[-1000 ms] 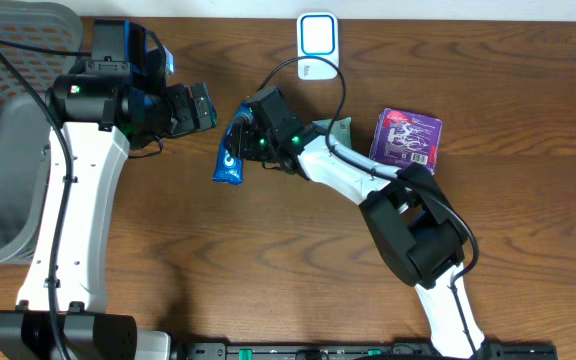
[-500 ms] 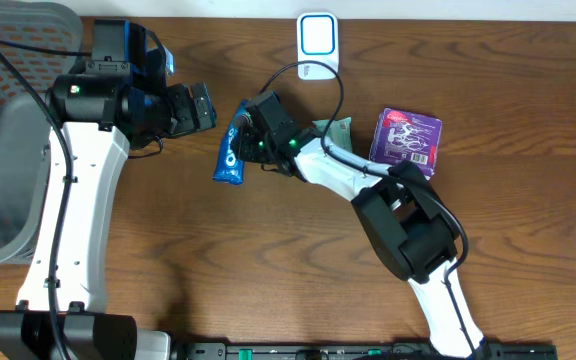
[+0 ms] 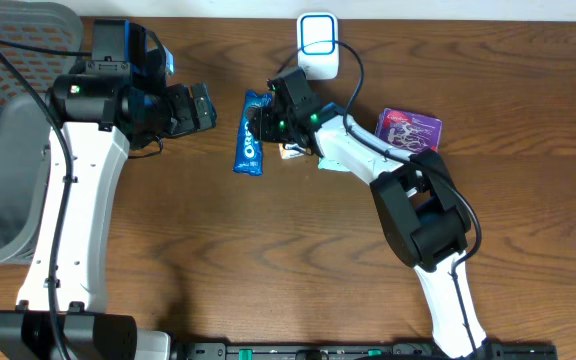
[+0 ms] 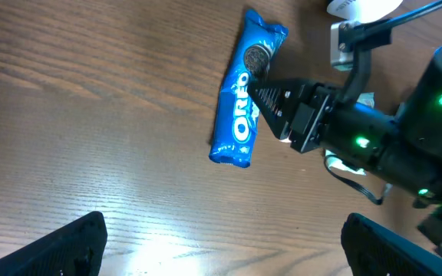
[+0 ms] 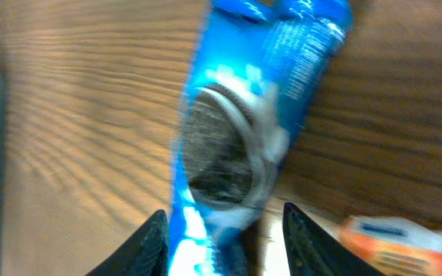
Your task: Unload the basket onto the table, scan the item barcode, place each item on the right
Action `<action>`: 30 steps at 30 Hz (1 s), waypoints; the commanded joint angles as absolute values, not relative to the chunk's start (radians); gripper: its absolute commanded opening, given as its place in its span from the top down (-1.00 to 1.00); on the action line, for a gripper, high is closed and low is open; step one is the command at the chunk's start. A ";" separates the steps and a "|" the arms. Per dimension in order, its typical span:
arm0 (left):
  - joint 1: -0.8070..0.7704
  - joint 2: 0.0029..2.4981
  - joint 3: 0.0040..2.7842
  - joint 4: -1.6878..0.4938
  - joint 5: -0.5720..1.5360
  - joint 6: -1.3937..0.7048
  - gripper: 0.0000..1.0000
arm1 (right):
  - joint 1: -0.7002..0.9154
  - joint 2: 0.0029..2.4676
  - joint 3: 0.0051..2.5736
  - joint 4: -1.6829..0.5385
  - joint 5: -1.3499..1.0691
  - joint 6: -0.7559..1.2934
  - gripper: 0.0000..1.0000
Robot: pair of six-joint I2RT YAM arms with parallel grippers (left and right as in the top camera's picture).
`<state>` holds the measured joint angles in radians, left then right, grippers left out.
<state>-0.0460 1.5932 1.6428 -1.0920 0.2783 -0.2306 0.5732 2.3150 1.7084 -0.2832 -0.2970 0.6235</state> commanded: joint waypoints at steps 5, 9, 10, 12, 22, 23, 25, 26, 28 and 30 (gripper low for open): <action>-0.044 1.596 1.640 -1.092 0.268 -0.218 -0.96 | 0.563 2.265 1.886 -0.451 -0.328 0.543 0.06; -0.044 1.596 1.640 -1.092 0.268 -0.218 -0.96 | 0.526 2.196 1.944 -0.570 -0.327 0.517 -0.17; -0.044 1.596 1.640 -1.092 0.268 -0.218 -0.96 | 0.509 2.171 1.950 -0.604 -0.327 0.506 -0.44; -0.044 1.596 1.640 -1.092 0.268 -0.218 -0.95 | 0.474 2.123 1.951 -0.655 -0.327 0.471 -0.83; -0.044 1.596 1.640 -1.092 0.268 -0.218 -0.96 | 0.211 1.955 1.950 -1.053 -0.162 0.141 -0.98; -0.044 1.596 1.640 -1.092 0.268 -0.218 -0.96 | 0.178 1.955 1.950 -1.099 -0.109 0.141 -0.99; -0.044 1.596 1.640 -1.092 0.268 -0.218 -0.96 | 0.123 1.962 1.946 -1.161 -0.027 0.142 -0.99; -0.044 1.596 1.640 -1.092 0.268 -0.218 -0.96 | 0.097 1.966 1.942 -1.182 -0.007 0.142 -0.99; -0.044 1.596 1.640 -1.092 0.268 -0.218 -0.95 | 0.044 1.978 1.924 -1.204 -0.006 0.141 -0.98; -0.044 1.596 1.640 -1.092 0.268 -0.218 -0.96 | 0.003 1.988 1.897 -1.203 -0.009 0.142 -0.99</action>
<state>-0.0460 1.5932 1.6428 -1.0920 0.2779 -0.2306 0.0429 1.9640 1.9270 -1.1984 -0.0704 0.1757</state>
